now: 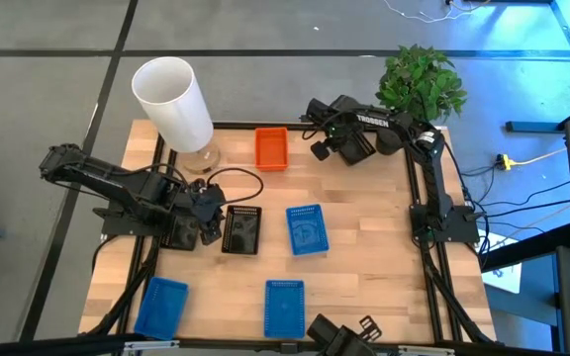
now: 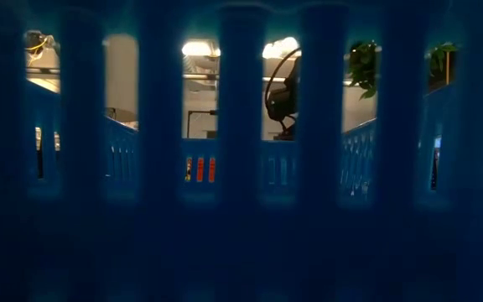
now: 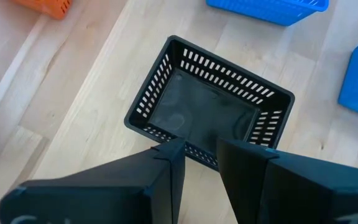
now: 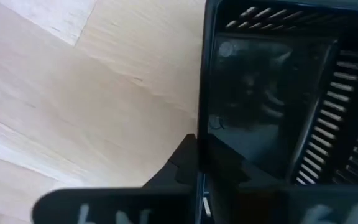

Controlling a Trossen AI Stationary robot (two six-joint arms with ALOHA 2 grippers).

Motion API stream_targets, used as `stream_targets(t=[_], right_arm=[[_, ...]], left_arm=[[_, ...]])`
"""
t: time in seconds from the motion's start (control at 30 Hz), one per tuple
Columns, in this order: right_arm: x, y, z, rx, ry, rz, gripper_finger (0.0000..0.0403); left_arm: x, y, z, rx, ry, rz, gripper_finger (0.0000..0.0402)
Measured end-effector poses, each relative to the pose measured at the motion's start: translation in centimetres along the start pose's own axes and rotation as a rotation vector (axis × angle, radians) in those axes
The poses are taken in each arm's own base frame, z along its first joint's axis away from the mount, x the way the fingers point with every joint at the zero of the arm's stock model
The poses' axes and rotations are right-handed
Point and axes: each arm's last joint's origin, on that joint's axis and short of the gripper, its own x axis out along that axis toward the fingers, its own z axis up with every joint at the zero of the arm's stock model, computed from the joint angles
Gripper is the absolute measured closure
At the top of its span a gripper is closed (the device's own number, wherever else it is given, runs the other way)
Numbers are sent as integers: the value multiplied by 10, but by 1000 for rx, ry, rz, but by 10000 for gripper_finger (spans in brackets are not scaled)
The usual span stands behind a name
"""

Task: Stack baskets by color
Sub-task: Stack the top black bin on top of the bottom right black bin

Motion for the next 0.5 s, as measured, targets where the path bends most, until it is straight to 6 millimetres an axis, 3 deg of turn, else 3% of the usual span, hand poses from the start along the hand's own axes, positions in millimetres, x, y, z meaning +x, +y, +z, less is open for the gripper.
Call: stream_targets(t=[0.23, 0.5], right_arm=[[-12, 11, -7, -137, 47, 13, 397], [-73, 43, -17, -247, 15, 4, 400]], left_arm=[[0, 0, 0, 22, 0, 3, 318], [0, 2, 1, 55, -43, 70, 318]])
